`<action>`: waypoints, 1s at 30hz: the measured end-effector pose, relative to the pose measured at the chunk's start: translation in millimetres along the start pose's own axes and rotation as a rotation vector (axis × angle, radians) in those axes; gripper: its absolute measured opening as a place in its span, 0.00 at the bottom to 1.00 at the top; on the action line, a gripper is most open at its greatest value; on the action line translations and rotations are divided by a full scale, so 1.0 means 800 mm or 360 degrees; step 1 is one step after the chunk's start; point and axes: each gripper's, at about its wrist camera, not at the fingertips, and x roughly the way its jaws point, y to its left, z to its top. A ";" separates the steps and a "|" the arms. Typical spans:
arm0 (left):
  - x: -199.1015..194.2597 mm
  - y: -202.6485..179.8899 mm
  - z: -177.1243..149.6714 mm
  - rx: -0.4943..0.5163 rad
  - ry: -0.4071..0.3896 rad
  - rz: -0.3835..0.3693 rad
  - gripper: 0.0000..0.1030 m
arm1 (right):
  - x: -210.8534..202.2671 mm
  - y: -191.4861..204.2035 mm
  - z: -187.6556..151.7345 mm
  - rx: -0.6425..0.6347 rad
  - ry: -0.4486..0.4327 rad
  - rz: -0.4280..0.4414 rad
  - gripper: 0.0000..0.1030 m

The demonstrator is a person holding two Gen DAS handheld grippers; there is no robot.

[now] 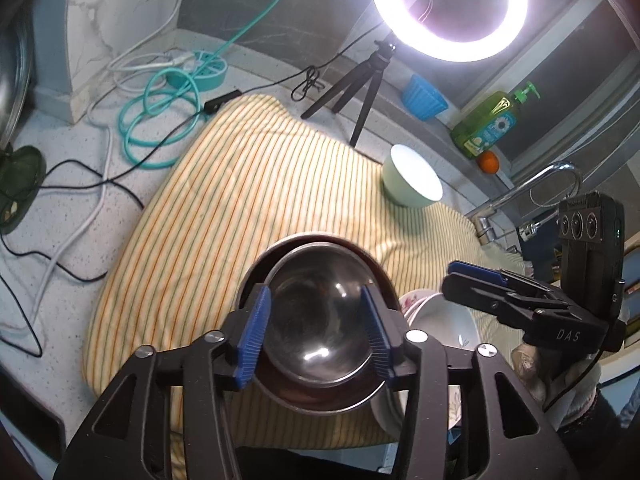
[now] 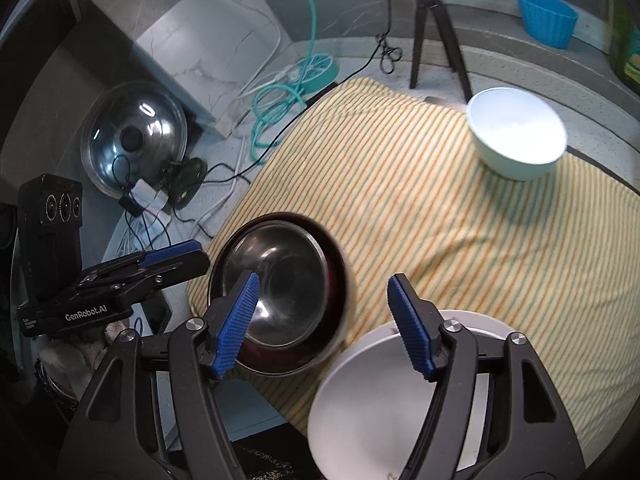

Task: Organize plates and bowls
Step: 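Open the left tool and withdraw from the nested bowls, then move the left tool to the rim of the pale green bowl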

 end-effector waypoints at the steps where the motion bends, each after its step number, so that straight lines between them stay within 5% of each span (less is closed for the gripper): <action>1: 0.000 -0.001 0.003 0.0002 -0.0007 -0.0006 0.47 | -0.004 -0.003 0.000 0.0012 -0.0014 -0.0008 0.68; 17: 0.031 -0.047 0.069 0.0107 -0.0043 -0.0124 0.47 | -0.098 -0.118 0.030 0.0265 -0.0286 -0.0213 0.68; 30: 0.124 -0.095 0.137 0.0195 0.0105 -0.0180 0.47 | -0.083 -0.213 0.078 0.0530 -0.0383 -0.0253 0.68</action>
